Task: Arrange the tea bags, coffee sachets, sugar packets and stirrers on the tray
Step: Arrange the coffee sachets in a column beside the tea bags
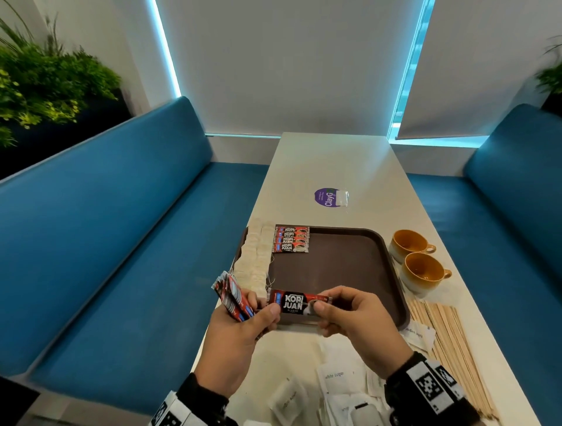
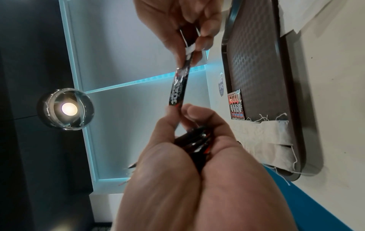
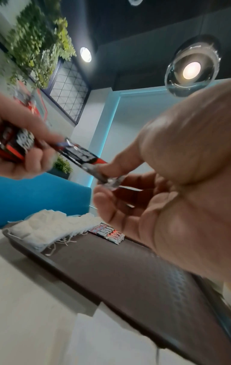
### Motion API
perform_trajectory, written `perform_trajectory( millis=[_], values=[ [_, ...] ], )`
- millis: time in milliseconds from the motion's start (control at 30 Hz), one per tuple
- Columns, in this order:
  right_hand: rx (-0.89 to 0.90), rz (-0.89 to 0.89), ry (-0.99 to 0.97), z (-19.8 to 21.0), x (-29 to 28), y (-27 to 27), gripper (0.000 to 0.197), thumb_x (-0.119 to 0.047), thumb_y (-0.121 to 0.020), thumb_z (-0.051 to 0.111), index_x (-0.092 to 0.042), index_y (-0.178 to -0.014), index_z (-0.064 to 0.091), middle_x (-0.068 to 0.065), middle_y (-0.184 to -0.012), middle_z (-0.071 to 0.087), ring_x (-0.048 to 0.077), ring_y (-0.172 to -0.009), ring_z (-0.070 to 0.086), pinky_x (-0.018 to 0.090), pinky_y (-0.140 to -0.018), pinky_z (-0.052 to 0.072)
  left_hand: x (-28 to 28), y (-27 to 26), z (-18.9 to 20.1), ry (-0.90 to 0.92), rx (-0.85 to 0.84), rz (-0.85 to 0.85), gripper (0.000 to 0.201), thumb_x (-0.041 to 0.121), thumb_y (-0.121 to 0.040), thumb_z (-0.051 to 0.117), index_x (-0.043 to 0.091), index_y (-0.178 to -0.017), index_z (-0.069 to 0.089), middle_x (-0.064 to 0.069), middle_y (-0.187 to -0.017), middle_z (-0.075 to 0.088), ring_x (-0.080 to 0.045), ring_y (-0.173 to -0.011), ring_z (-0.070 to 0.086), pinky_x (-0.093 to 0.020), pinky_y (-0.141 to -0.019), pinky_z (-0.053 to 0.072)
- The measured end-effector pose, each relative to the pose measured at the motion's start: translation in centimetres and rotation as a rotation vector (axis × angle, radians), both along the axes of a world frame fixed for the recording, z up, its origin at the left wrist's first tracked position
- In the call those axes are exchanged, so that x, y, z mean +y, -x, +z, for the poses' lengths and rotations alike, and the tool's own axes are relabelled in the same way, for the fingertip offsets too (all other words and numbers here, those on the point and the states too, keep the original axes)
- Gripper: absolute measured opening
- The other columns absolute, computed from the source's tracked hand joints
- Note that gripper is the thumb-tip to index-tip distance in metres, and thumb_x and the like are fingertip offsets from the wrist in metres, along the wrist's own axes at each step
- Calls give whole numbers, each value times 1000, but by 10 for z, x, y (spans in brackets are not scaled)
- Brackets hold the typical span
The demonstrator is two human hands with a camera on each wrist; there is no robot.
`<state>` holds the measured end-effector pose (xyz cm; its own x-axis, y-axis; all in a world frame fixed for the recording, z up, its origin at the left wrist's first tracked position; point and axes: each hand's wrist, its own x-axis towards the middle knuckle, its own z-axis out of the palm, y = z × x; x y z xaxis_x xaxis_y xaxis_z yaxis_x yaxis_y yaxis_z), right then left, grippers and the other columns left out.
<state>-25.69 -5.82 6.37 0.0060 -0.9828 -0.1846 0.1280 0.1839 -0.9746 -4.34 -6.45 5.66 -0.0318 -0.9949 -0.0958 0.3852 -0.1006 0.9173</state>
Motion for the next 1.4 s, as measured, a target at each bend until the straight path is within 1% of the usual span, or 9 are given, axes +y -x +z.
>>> perform_trajectory(
  millis=[67, 200, 400, 600, 733, 900, 1033, 1200, 1400],
  values=[
    [60, 108, -37, -3, -13, 4, 11, 0, -89, 75, 6, -98, 73, 23, -80, 69, 27, -67, 62, 35, -64, 58, -3, -1, -2, 16, 27, -29, 39, 8, -69, 90, 10, -80, 53, -15, -79, 60, -28, -70, 60, -30, -63, 55],
    [121, 111, -61, -9, -56, 17, 19, 0, -85, 78, 8, -100, 72, 22, -80, 69, 29, -69, 63, 34, -63, 59, -6, -4, -8, -11, 15, -103, 32, 23, -65, 88, 17, -76, 59, -13, -82, 55, -23, -63, 50, -32, -58, 44],
    [168, -56, -134, -28, -143, 29, 12, 7, -90, 71, 8, -102, 70, 20, -82, 66, 21, -61, 63, 25, -53, 58, -13, -10, -27, -133, -42, -111, 31, 11, -68, 82, 7, -88, 58, -12, -76, 46, -20, -60, 40, -31, -53, 36],
    [300, 8, -209, -57, -209, 30, 14, -3, -91, 75, 2, -104, 74, 11, -72, 70, 16, -60, 64, 27, -60, 59, -21, -18, -41, -173, -82, -102, 43, 13, -62, 86, 0, -87, 54, -11, -70, 46, -23, -57, 39, -32, -51, 35],
    [391, 62, -234, -68, -227, 21, 15, -8, -90, 77, -2, -104, 75, 13, -79, 71, 15, -64, 63, 25, -62, 57, -26, -26, -42, -203, -116, -84, 47, 19, -54, 89, 2, -84, 58, -10, -70, 50, -23, -53, 41, -33, -53, 35],
    [488, 18, -236, -82, -238, 10, 20, -8, -83, 84, -2, -100, 74, 9, -68, 68, 15, -58, 61, 29, -64, 57, -30, -35, -43, -185, -118, -84, 27, 23, -54, 88, 18, -75, 72, -5, -70, 52, -23, -55, 43, -34, -55, 37],
    [545, -43, -217, -85, -240, 6, 27, -8, -77, 89, -3, -96, 71, 11, -73, 73, 19, -61, 67, 32, -62, 61, -31, -39, -51, -207, -138, -69, 47, 24, -54, 90, 5, -88, 62, -8, -73, 53, -24, -57, 44, -35, -57, 38],
    [596, -105, -274, -84, -240, 3, 26, -11, -76, 91, -6, -89, 68, 13, -74, 75, 17, -58, 70, 31, -61, 63, -32, -38, -54, -216, -143, -94, 47, 25, -56, 89, 4, -87, 61, -15, -69, 48, -26, -58, 45, -36, -59, 36],
    [654, -103, -319, -78, -239, -1, 29, -11, -76, 90, -4, -94, 68, 12, -78, 75, 17, -59, 68, 27, -56, 62, -34, -34, -54, -225, -114, -82, 51, 23, -52, 90, 2, -88, 61, -16, -70, 50, -26, -57, 46, -36, -58, 35]
  ],
)
